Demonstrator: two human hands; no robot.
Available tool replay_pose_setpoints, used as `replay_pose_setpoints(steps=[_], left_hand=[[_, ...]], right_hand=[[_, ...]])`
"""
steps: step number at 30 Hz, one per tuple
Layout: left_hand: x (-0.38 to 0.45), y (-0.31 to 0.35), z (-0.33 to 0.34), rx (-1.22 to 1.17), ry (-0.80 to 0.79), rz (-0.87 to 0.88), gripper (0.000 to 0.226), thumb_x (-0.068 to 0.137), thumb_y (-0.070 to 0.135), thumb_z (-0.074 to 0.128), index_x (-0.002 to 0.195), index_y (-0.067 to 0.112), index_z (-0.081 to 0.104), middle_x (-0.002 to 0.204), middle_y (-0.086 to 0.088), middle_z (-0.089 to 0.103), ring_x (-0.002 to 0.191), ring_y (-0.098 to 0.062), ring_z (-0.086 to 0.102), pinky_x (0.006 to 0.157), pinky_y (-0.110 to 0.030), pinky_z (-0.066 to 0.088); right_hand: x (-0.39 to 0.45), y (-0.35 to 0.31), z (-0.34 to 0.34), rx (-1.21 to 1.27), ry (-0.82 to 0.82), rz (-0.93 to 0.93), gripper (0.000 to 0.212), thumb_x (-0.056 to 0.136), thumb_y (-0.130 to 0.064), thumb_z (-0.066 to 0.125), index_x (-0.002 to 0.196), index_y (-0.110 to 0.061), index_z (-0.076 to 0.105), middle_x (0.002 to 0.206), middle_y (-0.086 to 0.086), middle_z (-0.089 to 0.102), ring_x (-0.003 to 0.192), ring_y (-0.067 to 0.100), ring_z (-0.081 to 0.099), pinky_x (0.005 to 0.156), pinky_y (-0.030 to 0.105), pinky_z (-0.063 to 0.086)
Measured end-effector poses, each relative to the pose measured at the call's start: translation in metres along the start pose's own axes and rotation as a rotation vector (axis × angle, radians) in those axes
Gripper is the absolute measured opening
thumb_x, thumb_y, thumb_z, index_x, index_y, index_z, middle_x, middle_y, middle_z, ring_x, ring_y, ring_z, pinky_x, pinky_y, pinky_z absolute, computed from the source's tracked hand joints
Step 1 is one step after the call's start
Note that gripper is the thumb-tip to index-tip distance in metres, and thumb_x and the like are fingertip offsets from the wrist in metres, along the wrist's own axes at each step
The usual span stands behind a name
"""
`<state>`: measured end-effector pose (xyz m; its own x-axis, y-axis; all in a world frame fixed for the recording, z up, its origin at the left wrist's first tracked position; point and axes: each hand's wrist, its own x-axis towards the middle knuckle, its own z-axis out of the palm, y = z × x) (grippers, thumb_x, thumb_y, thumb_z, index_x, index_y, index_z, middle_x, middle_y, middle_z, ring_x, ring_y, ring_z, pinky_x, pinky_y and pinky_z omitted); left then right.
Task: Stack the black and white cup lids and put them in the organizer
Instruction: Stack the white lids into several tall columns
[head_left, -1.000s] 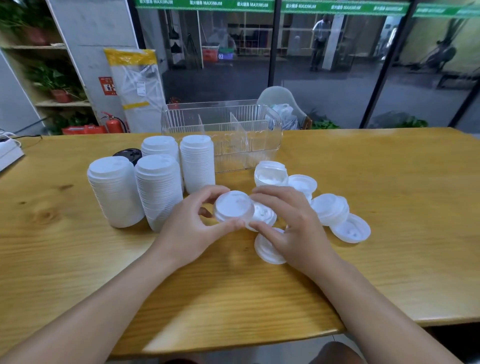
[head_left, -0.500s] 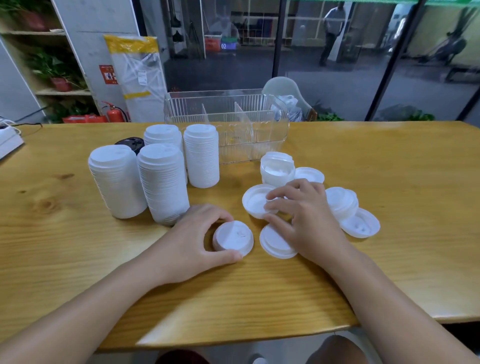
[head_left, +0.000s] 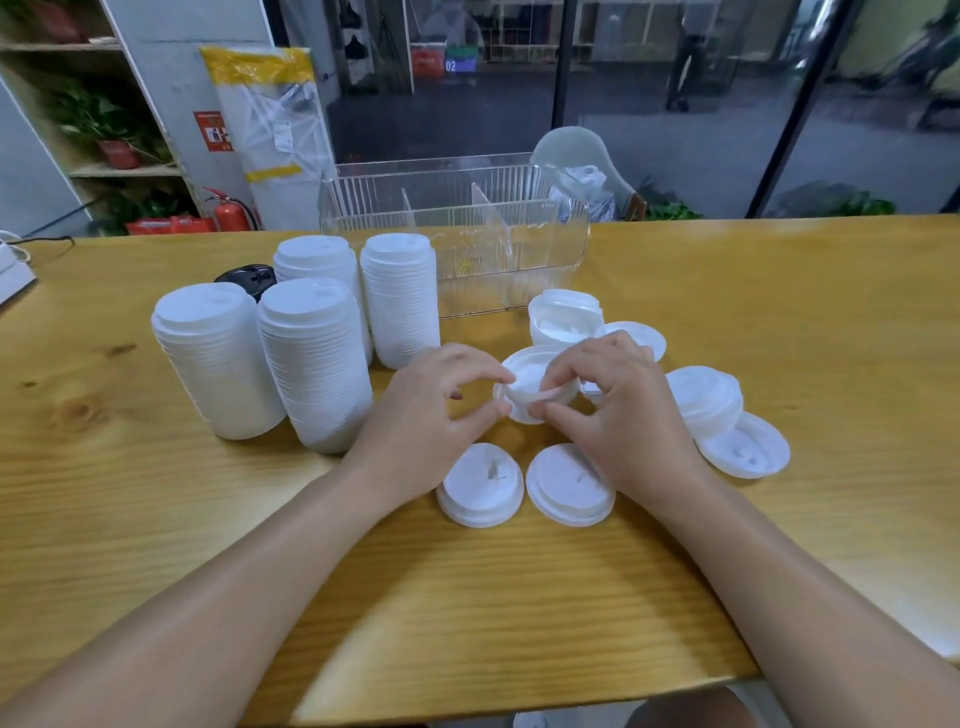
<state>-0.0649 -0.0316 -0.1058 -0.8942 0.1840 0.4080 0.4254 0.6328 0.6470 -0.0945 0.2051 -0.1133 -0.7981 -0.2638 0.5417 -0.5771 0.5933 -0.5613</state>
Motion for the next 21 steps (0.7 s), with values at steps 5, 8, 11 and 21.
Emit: replay_pose_setpoints(steps=[5, 8, 11, 21], left_hand=[[0.006, -0.004, -0.002, 0.029, 0.034, 0.032, 0.008, 0.095, 0.027, 0.085, 0.100, 0.033, 0.084, 0.118, 0.024, 0.074, 0.122, -0.007, 0.064, 0.092, -0.015, 0.050], [0.008, -0.003, -0.003, -0.055, 0.060, 0.033, 0.008, 0.093, 0.021, 0.086, 0.096, 0.028, 0.083, 0.114, 0.021, 0.078, 0.119, -0.012, 0.068, 0.094, -0.020, 0.052], [0.007, -0.001, -0.003, -0.151, 0.079, 0.015, 0.006, 0.098, 0.019, 0.083, 0.099, 0.025, 0.081, 0.110, 0.016, 0.080, 0.115, -0.017, 0.072, 0.101, -0.029, 0.055], [-0.001, 0.005, -0.007, -0.945, 0.061, -0.284, 0.033, 0.102, 0.014, 0.071, 0.134, 0.013, 0.063, 0.093, -0.013, 0.073, 0.092, -0.024, 0.072, 0.090, -0.043, 0.062]], right_hand=[[0.001, -0.005, 0.000, -0.005, -0.031, -0.075, 0.024, 0.083, -0.035, 0.093, 0.097, -0.025, 0.076, 0.101, -0.017, 0.071, 0.109, 0.017, 0.057, 0.099, 0.038, 0.045], [-0.003, -0.004, -0.005, 0.033, -0.001, -0.076, 0.028, 0.090, -0.034, 0.088, 0.113, -0.023, 0.078, 0.115, -0.015, 0.072, 0.116, 0.013, 0.060, 0.101, 0.036, 0.049], [-0.005, -0.005, -0.013, 0.057, 0.040, -0.060, 0.043, 0.095, -0.026, 0.084, 0.135, -0.026, 0.071, 0.133, -0.014, 0.067, 0.121, 0.012, 0.059, 0.105, 0.036, 0.049], [-0.010, -0.018, -0.017, 0.100, -0.029, -0.110, 0.069, 0.087, -0.031, 0.091, 0.149, -0.027, 0.061, 0.140, -0.018, 0.064, 0.130, 0.012, 0.059, 0.110, 0.043, 0.046]])
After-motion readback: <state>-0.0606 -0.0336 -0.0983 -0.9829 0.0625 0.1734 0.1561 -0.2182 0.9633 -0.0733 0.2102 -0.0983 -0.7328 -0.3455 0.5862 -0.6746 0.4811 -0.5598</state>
